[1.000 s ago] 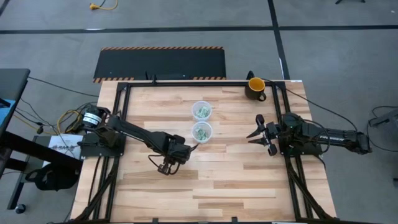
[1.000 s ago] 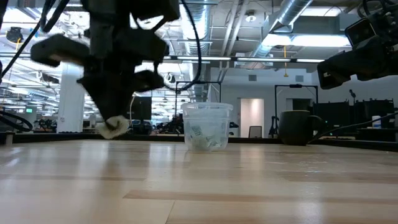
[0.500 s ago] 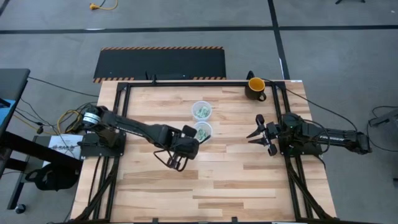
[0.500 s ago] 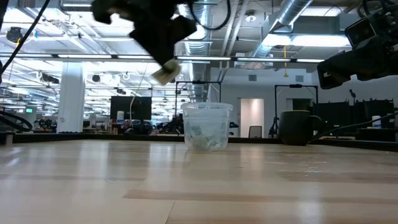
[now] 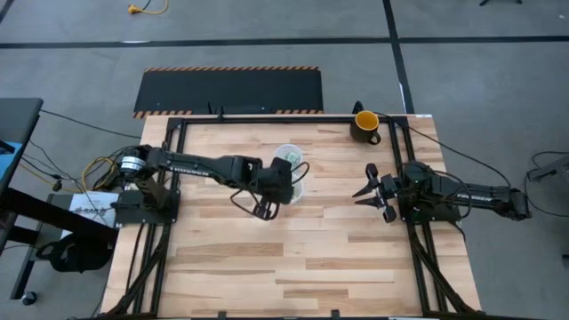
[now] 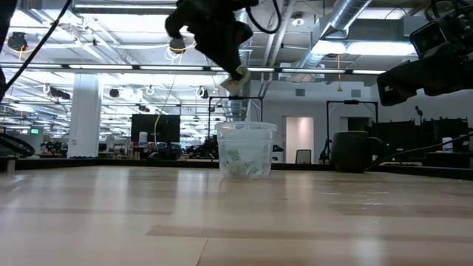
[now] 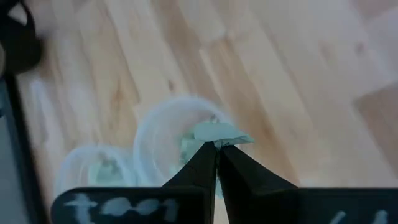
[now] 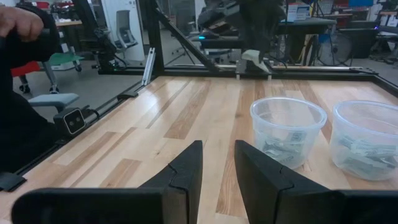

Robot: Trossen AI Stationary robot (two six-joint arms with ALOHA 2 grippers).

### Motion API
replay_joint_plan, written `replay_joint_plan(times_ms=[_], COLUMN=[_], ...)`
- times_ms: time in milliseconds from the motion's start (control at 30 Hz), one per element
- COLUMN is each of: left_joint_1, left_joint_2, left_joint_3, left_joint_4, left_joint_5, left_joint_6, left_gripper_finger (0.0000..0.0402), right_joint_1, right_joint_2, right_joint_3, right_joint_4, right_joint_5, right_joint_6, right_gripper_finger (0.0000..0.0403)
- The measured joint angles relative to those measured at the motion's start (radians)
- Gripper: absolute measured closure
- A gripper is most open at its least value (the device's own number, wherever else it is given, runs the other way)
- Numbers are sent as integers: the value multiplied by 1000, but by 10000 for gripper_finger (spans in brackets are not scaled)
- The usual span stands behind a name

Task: Pick and place items into bin
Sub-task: Put the green stevia packet into the bottom transparent bin

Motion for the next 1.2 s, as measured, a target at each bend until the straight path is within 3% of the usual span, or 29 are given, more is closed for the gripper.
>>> replay_joint_plan(times_ms=[167,500,1067,1200], left_joint_1=[42,100,115,115], left_joint_2=[0,0,0,0], left_joint_3=[0,0,0,0], left_joint_4=[71,111,107,107], left_joint_5=[101,159,160,160], left_joint_6=[15,21,16,16], left_gripper_finger=[400,400,399,381], right_joint_1=[0,0,0,0], right_joint_2=[0,0,0,0], right_joint_3=[0,0,0,0], right_joint_4=[0,0,0,0], right_joint_5=[0,0,0,0], right_joint_6=[0,0,0,0], right_gripper_finger=[316,316,316,316])
